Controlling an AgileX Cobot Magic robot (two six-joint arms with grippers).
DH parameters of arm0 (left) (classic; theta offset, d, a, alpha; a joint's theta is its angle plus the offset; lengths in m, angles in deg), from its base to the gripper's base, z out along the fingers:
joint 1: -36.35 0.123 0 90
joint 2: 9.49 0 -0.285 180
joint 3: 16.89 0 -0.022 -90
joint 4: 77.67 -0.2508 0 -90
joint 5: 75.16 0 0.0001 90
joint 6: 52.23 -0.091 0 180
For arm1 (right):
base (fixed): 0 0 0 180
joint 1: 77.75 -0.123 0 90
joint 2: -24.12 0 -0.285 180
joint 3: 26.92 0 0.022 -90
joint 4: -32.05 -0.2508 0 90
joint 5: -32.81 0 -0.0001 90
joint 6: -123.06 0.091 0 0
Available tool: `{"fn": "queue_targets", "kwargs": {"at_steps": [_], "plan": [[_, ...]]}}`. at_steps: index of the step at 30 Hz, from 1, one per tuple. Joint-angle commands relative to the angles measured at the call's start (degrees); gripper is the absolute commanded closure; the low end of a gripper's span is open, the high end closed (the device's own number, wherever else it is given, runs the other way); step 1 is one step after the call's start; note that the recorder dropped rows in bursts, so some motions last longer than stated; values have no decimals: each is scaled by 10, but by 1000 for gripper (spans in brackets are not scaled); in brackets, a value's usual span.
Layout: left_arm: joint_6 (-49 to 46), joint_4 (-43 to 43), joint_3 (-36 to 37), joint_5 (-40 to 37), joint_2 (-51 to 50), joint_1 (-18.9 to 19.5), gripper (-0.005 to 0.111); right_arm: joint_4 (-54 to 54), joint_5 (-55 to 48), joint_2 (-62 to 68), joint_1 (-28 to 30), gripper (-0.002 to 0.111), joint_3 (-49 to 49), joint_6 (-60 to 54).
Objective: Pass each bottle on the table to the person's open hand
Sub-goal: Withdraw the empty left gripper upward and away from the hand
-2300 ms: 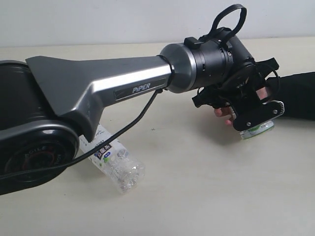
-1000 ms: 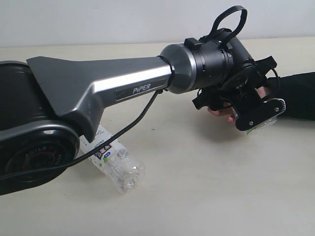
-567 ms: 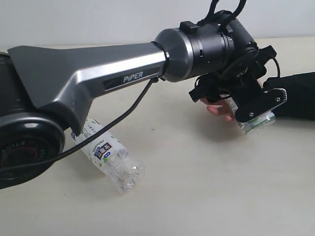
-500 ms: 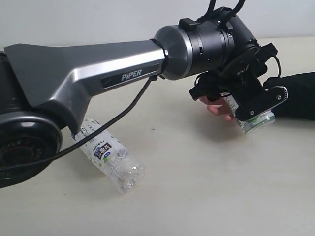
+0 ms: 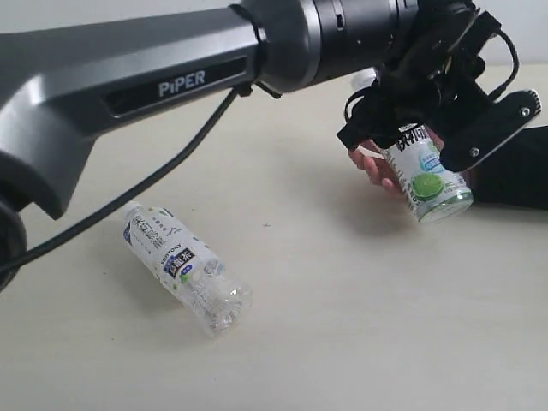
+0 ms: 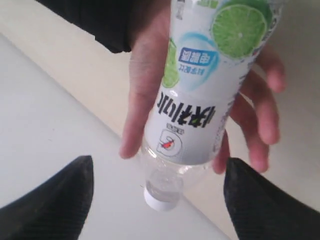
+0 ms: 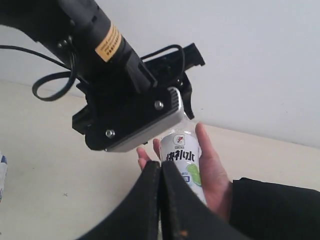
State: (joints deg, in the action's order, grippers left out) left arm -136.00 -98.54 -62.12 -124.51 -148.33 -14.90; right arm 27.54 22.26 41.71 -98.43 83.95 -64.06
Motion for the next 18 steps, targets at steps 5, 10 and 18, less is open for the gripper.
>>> {"fn": "queue_targets", "kwargs": {"at_steps": [5, 10, 18], "plan": [[128, 3, 4, -99, 60, -1, 52, 1, 3, -4, 0, 108, -3, -3], [261, 3, 4, -149, 98, -1, 99, 0, 3, -4, 0, 108, -3, -3], [498, 18, 4, -206, 145, 1, 106, 0, 3, -4, 0, 108, -3, -4]]}}
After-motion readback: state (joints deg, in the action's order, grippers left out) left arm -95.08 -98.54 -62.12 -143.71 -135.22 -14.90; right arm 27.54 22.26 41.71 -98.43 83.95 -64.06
